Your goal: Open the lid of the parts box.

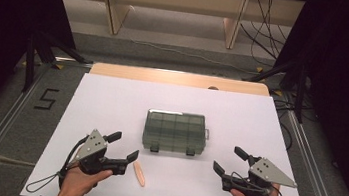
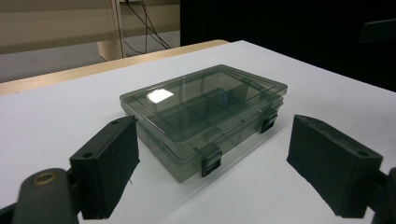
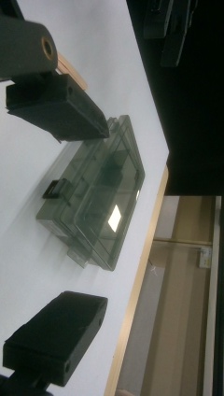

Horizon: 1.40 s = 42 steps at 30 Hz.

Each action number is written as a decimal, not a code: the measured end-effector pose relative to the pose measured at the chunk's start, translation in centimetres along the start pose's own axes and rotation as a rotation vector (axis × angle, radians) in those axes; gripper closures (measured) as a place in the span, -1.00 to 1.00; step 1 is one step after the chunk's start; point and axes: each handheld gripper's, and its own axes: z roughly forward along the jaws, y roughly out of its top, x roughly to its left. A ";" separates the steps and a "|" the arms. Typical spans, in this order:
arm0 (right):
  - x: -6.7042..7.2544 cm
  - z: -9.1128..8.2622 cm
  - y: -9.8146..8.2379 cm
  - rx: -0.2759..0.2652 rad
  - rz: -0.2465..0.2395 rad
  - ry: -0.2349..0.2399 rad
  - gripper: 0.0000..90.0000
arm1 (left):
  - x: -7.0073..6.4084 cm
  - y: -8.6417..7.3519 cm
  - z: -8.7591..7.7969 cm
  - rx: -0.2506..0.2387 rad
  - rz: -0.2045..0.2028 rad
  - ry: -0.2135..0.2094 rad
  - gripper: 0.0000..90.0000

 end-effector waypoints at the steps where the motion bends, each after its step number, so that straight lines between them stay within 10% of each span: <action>1: 0.0 0.0 0.0 0.000 -0.001 -0.003 -0.62 | 0.0 0.0 0.0 0.001 0.000 0.001 -0.65; 42: -2.2 2.4 0.9 0.064 -0.093 -0.004 -0.43 | 1.2 -0.2 2.1 0.042 0.008 0.031 -0.48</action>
